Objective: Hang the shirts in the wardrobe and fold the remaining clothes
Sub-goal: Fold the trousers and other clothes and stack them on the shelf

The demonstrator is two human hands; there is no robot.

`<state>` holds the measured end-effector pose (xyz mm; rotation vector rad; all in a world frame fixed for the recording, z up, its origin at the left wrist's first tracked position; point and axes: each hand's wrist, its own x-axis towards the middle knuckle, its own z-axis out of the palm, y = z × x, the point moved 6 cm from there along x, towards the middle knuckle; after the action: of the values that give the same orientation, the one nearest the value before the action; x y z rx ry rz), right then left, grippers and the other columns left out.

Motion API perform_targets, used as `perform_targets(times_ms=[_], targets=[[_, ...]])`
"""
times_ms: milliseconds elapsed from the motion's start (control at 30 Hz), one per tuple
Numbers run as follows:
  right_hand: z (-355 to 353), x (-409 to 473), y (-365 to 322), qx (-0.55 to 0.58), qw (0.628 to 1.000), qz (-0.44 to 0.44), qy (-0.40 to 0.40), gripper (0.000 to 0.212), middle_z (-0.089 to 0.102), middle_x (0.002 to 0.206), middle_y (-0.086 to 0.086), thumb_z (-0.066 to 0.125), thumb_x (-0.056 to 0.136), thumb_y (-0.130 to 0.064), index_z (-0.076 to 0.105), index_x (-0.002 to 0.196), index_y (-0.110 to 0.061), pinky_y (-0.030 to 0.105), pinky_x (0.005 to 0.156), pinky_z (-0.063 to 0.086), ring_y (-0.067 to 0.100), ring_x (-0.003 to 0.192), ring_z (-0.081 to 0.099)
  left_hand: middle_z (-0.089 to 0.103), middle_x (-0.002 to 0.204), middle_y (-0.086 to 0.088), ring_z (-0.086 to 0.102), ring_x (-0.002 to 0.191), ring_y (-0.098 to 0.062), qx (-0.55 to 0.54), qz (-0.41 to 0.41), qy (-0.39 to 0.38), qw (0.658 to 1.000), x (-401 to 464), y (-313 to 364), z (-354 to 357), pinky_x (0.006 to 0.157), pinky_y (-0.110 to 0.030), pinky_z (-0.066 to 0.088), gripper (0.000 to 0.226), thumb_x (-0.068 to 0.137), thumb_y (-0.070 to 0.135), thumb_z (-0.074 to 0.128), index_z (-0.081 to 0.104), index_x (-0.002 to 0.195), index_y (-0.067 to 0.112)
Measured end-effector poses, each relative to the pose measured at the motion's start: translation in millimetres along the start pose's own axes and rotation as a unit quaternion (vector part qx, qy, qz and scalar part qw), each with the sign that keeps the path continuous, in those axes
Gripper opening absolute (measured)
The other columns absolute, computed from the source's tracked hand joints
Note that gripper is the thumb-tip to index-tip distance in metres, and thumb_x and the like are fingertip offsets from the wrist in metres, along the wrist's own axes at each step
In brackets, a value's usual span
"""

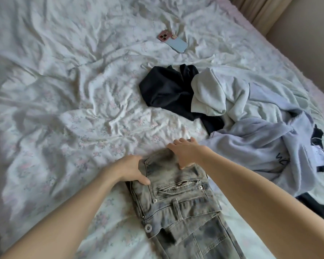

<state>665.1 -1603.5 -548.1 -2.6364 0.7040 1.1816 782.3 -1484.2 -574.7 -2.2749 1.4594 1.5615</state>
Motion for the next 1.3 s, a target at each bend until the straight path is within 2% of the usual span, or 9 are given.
perform_targets(times_ms=[100, 167, 267, 400, 667, 833, 1067, 1167, 1300], targets=[[-13, -17, 3, -0.016, 0.999, -0.004, 0.042, 0.041, 0.053, 0.112, 0.002, 0.053, 0.081, -0.006, 0.043, 0.12, -0.015, 0.043, 0.094, 0.029, 0.021, 0.109, 0.046, 0.057, 0.126, 0.001, 0.057, 0.109, -0.018, -0.004, 0.015, 0.05, 0.999, -16, 5, 3, 0.08, -0.028, 0.046, 0.085, 0.071, 0.039, 0.078, 0.034, 0.142, 0.021], [-25, -29, 3, -0.026, 0.995, 0.002, 0.101, 0.022, 0.058, 0.101, -0.001, 0.049, 0.083, -0.006, 0.048, 0.103, -0.017, 0.038, 0.091, 0.029, 0.02, 0.104, 0.05, 0.062, 0.089, 0.007, 0.06, 0.08, -0.012, 0.016, 0.028, 0.096, 0.995, -28, 15, -4, 0.057, -0.022, 0.039, 0.079, 0.075, 0.036, 0.076, 0.035, 0.141, 0.021], [-52, -49, 4, -0.02, 0.986, 0.018, 0.167, 0.017, 0.054, 0.089, -0.006, 0.049, 0.083, -0.006, 0.044, 0.089, -0.021, 0.035, 0.086, 0.027, 0.019, 0.1, 0.053, 0.049, 0.066, 0.011, 0.048, 0.059, -0.004, -0.012, 0.028, 0.154, 0.988, -45, 25, -31, 0.047, -0.023, 0.029, 0.062, 0.075, 0.031, 0.076, 0.047, 0.129, 0.023], [-101, -71, 8, -0.04, 0.963, 0.038, 0.262, 0.018, 0.057, 0.097, -0.005, 0.052, 0.082, -0.01, 0.048, 0.096, -0.02, 0.034, 0.082, 0.027, 0.019, 0.101, 0.053, 0.053, 0.068, 0.009, 0.058, 0.069, -0.015, -0.001, 0.028, 0.232, 0.972, -75, 42, -80, 0.05, -0.025, 0.032, 0.041, 0.075, 0.032, 0.075, 0.053, 0.109, 0.023], [-140, -144, 19, 0.004, 0.839, 0.083, 0.538, 0.028, 0.058, 0.084, 0.007, 0.063, 0.066, 0.002, 0.061, 0.092, -0.009, 0.043, 0.087, 0.036, 0.028, 0.082, 0.058, 0.064, 0.08, -0.007, 0.058, 0.079, -0.031, 0.061, 0.081, 0.59, 0.801, -158, 91, -118, 0.046, -0.029, 0.033, 0.023, 0.071, -0.002, 0.067, 0.058, 0.091, 0.007], [-49, -184, 13, -0.022, 0.882, 0.024, 0.469, 0.035, 0.063, 0.079, 0.006, 0.077, 0.049, -0.002, 0.063, 0.08, -0.008, 0.04, 0.084, 0.05, 0.025, 0.075, 0.065, 0.068, 0.087, -0.004, 0.061, 0.087, -0.028, 0.108, 0.169, 0.483, 0.852, -173, 110, -18, 0.049, -0.031, 0.044, 0.029, 0.063, 0.003, 0.076, 0.062, 0.087, 0.009], [68, -241, 11, 0.007, 0.919, -0.05, 0.392, 0.037, 0.068, 0.11, 0.008, 0.082, 0.049, -0.005, 0.067, 0.083, -0.008, 0.035, 0.082, 0.053, 0.025, 0.101, 0.066, 0.069, 0.086, 0.003, 0.063, 0.071, -0.02, 0.157, 0.315, 0.343, 0.871, -198, 140, 97, 0.047, -0.017, 0.045, 0.043, 0.037, 0.024, 0.084, 0.064, 0.074, 0.013], [121, -249, -1, 0.023, 0.945, -0.077, 0.316, 0.037, 0.067, 0.113, 0.008, 0.085, 0.048, -0.008, 0.068, 0.081, -0.012, 0.031, 0.078, 0.056, 0.023, 0.103, 0.065, 0.057, 0.121, 0.003, 0.05, 0.11, -0.018, 0.22, 0.258, 0.174, 0.924, -185, 129, 162, 0.069, -0.024, 0.048, 0.043, 0.071, 0.037, 0.067, 0.057, 0.105, 0.014], [194, -236, 1, 0.05, 0.991, -0.022, 0.118, 0.047, 0.012, 0.157, -0.001, 0.053, 0.083, -0.018, 0.047, 0.13, -0.017, 0.027, 0.105, 0.036, 0.013, 0.142, 0.021, 0.047, 0.132, 0.004, 0.033, 0.124, -0.021, 0.272, 0.204, 0.094, 0.936, -159, 116, 206, 0.092, -0.035, 0.033, 0.04, 0.089, 0.046, 0.042, 0.05, 0.118, 0.02]])
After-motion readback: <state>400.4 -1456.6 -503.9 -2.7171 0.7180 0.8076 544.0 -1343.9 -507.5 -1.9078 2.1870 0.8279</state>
